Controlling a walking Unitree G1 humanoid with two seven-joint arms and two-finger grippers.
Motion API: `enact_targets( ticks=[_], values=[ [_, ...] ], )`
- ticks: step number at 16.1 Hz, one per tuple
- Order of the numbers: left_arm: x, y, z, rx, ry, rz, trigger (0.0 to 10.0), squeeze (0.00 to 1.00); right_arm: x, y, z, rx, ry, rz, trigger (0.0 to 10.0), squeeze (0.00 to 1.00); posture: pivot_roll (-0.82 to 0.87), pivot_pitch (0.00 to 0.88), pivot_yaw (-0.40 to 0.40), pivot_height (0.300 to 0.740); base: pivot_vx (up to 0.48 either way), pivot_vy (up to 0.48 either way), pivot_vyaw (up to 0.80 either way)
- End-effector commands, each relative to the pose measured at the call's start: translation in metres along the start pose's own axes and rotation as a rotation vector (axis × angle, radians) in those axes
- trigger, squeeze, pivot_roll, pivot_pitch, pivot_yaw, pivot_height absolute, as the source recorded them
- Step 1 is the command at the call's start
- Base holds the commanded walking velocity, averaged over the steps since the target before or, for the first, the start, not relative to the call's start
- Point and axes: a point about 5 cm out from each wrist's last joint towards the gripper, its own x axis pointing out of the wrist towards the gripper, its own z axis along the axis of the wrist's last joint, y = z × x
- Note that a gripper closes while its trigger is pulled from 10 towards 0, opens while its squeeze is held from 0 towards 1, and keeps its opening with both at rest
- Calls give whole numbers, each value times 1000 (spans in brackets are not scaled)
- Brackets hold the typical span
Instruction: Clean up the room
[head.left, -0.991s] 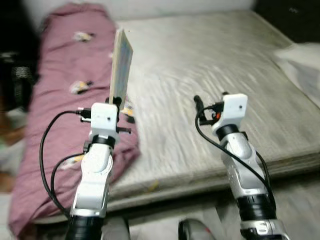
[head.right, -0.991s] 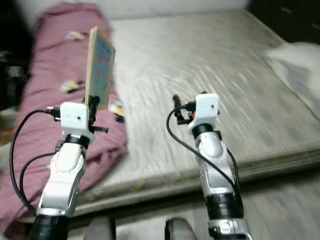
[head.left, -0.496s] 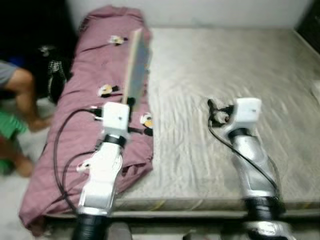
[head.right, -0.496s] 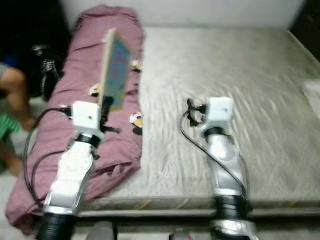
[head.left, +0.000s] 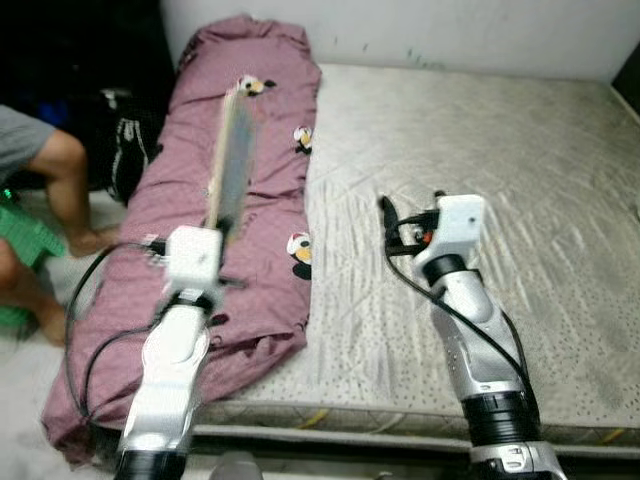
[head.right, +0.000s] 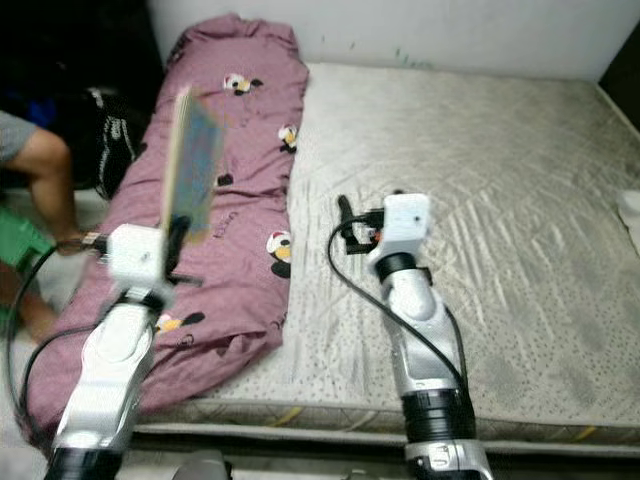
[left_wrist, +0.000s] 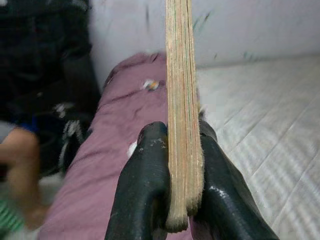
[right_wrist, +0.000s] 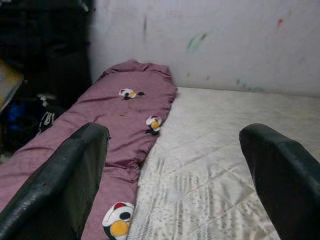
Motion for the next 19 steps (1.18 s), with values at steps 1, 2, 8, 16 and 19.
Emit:
enact_targets(
  ticks=[1, 2, 8, 16, 19],
  values=[
    [-2, 6, -3, -22, 18, 43, 10000, 0, -4, -7, -5, 20, 14, -52, 10000, 0, -11, 0, 39, 740, 0, 0, 0],
    [-3, 5, -4, -9, 33, 42, 10000, 0, -5, -9, -8, 35, 26, -70, 10000, 0, -10, 0, 38, 740, 0, 0, 0],
    [10, -9, 13, -5, -47, -10, 10000, 0, -13, -8, -21, 61, 110, -76, 10000, 0, -11, 0, 10, 740, 0, 0, 0],
    [12, -10, 19, -23, -63, 8, 10000, 0, -23, 2, -14, 50, 60, 23, 10000, 0, -22, 0, 1, 740, 0, 0, 0],
    [13, -8, 20, -25, -71, 22, 10000, 0, -21, -1, -19, -13, 92, -19, 10000, 0, -22, 0, -4, 740, 0, 0, 0]
  ],
)
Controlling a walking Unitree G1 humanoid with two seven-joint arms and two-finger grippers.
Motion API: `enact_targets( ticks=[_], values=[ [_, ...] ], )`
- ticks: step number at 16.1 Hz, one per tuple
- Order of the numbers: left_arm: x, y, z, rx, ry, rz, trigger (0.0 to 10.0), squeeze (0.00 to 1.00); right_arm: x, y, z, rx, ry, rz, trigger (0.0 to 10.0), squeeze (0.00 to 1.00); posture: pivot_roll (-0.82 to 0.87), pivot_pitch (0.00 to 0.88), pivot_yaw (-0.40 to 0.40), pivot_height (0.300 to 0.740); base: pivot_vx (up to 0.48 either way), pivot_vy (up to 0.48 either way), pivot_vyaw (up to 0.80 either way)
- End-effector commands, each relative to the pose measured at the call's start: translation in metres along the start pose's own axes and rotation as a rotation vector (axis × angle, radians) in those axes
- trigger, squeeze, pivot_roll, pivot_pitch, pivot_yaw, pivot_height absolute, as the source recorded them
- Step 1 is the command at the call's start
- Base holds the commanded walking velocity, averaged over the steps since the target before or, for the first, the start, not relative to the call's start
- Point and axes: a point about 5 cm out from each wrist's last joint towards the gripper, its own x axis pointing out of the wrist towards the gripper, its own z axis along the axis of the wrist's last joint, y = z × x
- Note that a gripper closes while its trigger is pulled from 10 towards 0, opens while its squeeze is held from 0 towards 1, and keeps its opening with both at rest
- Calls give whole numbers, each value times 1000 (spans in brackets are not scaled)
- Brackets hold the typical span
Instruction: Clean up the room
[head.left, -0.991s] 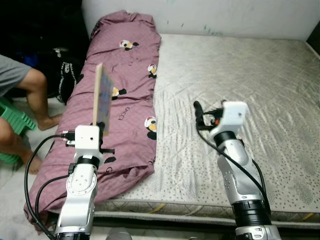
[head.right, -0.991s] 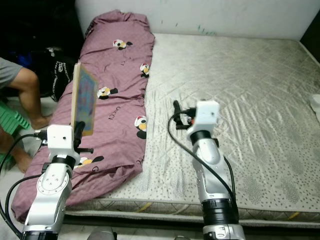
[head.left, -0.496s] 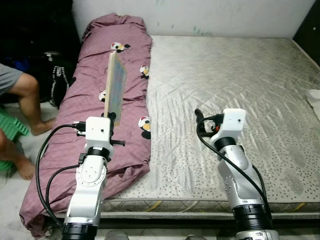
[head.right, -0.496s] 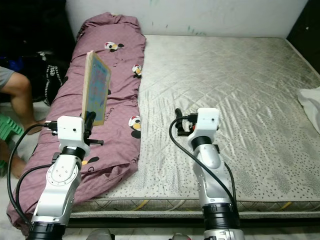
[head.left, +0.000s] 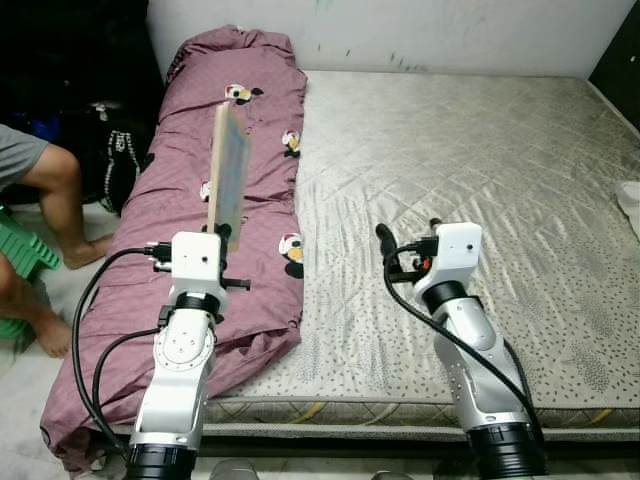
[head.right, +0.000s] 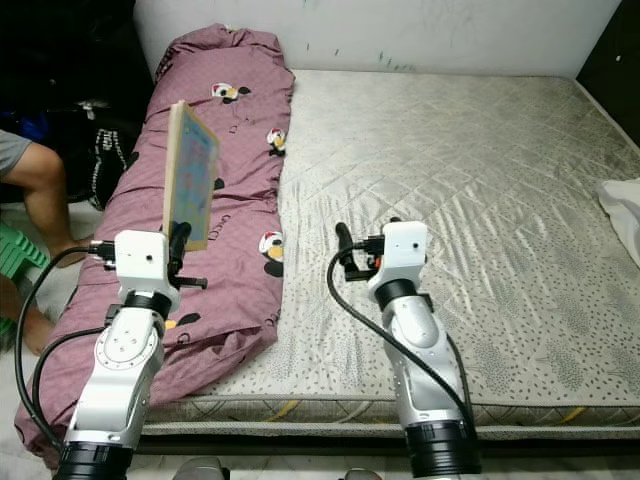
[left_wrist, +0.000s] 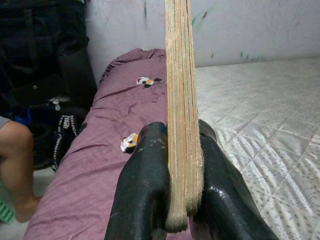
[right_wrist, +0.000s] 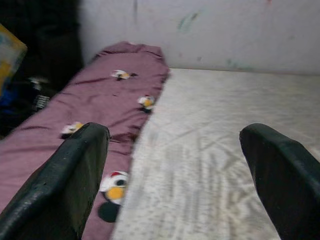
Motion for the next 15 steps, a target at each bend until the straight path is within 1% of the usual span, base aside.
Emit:
enact_targets(
  ticks=[1, 3, 4, 5, 7, 9, 12, 14, 15],
  values=[
    [3, 1, 13, -2, -65, 9, 10000, 0, 1, 0, 1, 39, 3, -3, 10000, 0, -22, 0, -4, 740, 0, 0, 0],
    [4, 0, 14, -4, -67, 7, 10000, 0, 1, -2, 2, 23, 5, -11, 10000, 0, -28, 0, -8, 740, 0, 0, 0],
    [5, -1, 15, -8, -72, 9, 10000, 0, 1, -2, 4, 16, 1, 5, 10000, 0, -29, 0, -8, 740, 0, 0, 0],
    [5, -1, 15, -9, -73, 10, 10000, 0, 1, -2, 6, 5, -16, 6, 10000, 0, -30, 0, -8, 740, 0, -244, 0],
    [6, -1, 15, -8, -74, 10, 10000, 0, 2, -2, 7, -47, -21, 5, 10000, 0, -29, 0, -8, 740, 0, -283, 0],
    [7, 0, 15, -7, -76, 10, 10000, 0, 4, -2, 8, -48, -23, 7, 10000, 0, -26, 0, -9, 740, 0, -304, 0],
    [7, 0, 16, -7, -77, 12, 10000, 0, 5, -2, 9, -19, -28, 5, 10000, 0, -21, 0, -12, 740, 0, -304, 0],
    [7, 0, 15, -9, -77, 12, 10000, 0, 6, -2, 9, -41, -28, 7, 10000, 0, -21, 0, -14, 740, 0, -304, 0],
    [8, -1, 16, -8, -78, 12, 10000, 0, 7, -2, 9, -70, -29, 9, 10000, 0, -21, 0, -14, 740, 0, -307, 0]
  ],
)
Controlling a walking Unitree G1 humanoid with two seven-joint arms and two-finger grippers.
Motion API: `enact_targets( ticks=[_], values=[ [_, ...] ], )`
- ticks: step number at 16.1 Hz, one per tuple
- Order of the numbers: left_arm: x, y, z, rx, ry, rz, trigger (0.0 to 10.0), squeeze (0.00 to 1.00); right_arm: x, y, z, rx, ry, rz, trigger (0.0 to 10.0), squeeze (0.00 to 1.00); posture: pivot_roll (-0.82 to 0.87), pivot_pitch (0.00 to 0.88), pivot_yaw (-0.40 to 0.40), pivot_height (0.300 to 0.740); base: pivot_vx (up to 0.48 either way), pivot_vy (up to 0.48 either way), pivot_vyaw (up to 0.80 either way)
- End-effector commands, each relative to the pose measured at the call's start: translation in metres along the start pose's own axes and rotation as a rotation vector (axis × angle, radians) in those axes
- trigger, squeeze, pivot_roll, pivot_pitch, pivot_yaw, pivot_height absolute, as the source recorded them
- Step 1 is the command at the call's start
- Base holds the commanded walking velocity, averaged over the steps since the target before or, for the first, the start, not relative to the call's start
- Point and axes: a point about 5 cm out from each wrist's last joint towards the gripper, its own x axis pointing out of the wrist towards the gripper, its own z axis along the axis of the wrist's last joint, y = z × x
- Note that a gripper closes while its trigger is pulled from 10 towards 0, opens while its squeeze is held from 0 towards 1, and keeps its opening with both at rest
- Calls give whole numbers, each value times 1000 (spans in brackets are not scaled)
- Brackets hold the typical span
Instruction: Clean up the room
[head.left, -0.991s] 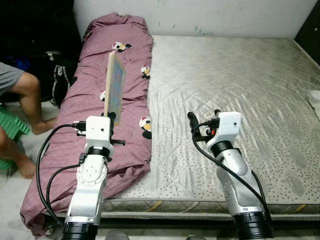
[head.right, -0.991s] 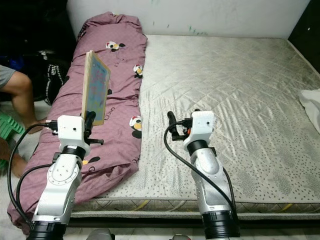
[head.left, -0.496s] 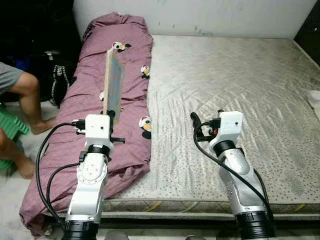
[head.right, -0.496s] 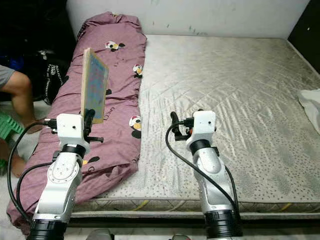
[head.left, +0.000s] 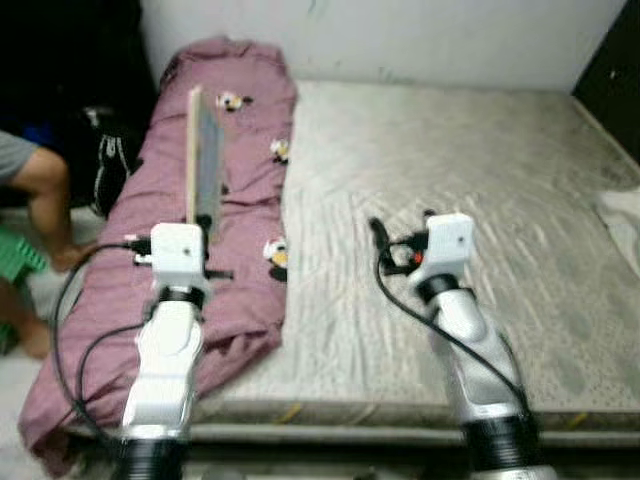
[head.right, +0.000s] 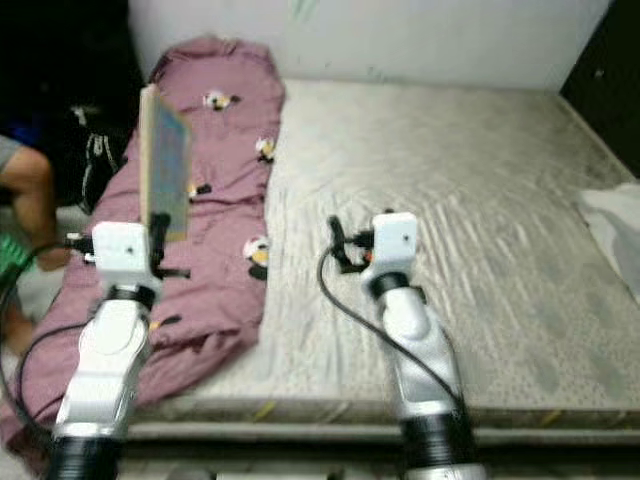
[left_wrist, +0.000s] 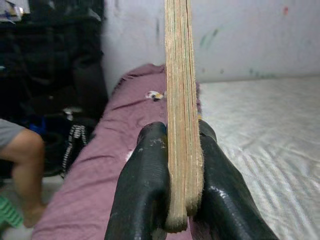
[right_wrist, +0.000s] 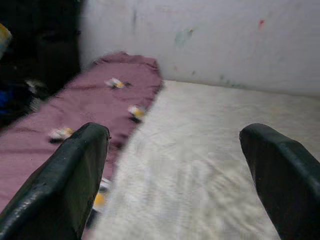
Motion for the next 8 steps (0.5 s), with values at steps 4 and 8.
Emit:
enact_targets(
  ticks=[4, 8],
  values=[
    [3, -3, 9, 4, -50, -17, 10000, 0, 2, -3, 2, 6, -9, -15, 10000, 0, -21, 0, -17, 740, 0, -307, 172],
    [0, -3, 7, 9, -46, -22, 10000, 0, 2, -5, 1, 18, -10, -18, 10000, 0, -20, 0, -22, 740, 0, -308, 0]
  ],
)
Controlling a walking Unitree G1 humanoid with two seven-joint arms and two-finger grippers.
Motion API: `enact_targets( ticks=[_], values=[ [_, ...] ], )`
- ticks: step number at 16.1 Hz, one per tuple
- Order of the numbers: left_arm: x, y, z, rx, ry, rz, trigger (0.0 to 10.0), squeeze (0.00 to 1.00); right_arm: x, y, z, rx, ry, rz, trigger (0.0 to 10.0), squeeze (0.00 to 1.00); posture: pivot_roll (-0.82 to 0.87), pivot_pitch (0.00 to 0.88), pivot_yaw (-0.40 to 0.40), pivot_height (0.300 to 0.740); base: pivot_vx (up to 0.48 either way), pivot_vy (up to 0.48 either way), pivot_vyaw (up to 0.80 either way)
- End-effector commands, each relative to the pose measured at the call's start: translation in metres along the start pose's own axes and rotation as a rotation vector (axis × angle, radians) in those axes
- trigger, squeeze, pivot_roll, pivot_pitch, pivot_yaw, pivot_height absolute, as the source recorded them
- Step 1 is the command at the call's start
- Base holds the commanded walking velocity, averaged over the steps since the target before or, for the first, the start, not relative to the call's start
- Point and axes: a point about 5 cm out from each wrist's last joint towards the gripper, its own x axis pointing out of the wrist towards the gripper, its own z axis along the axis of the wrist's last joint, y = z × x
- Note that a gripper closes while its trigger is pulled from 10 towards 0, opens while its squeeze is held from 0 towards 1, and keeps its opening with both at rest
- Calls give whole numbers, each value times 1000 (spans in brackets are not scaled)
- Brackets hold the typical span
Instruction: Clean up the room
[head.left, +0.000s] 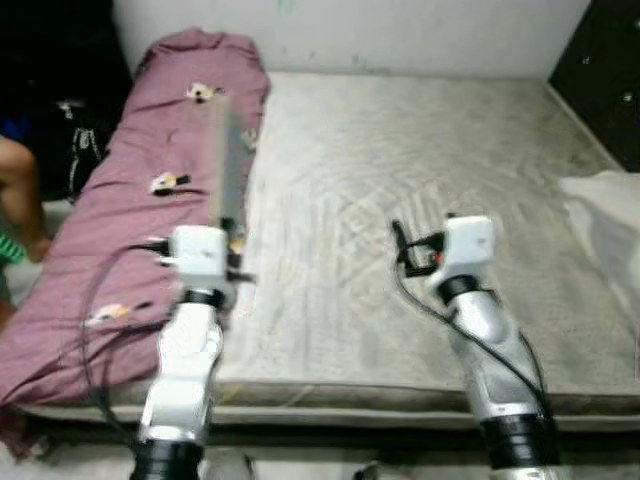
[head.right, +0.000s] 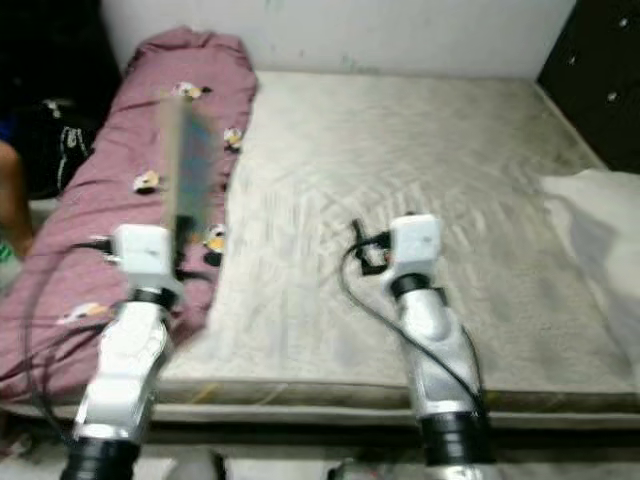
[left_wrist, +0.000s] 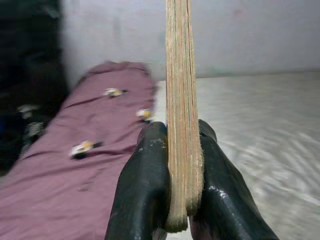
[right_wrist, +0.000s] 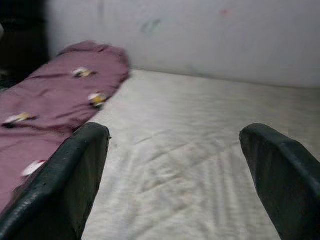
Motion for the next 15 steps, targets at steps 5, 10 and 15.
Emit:
enact_targets(
  ticks=[5, 10, 15],
  values=[
    [2, 5, 10, 7, -54, 27, 10000, 0, 4, 7, 5, 12, -15, 20, 10000, 0, -24, 0, -22, 740, 0, -313, 0],
    [2, 6, 10, 8, -53, 28, 10000, 0, 3, 7, 3, 10, -8, 16, 10000, 0, -21, 0, -25, 740, 0, -319, 0],
    [0, 3, 10, -18, -70, 7, 10000, 0, 4, 7, 3, 7, -7, 13, 10000, 0, -25, 0, -25, 740, 0, -186, 0]
  ],
)
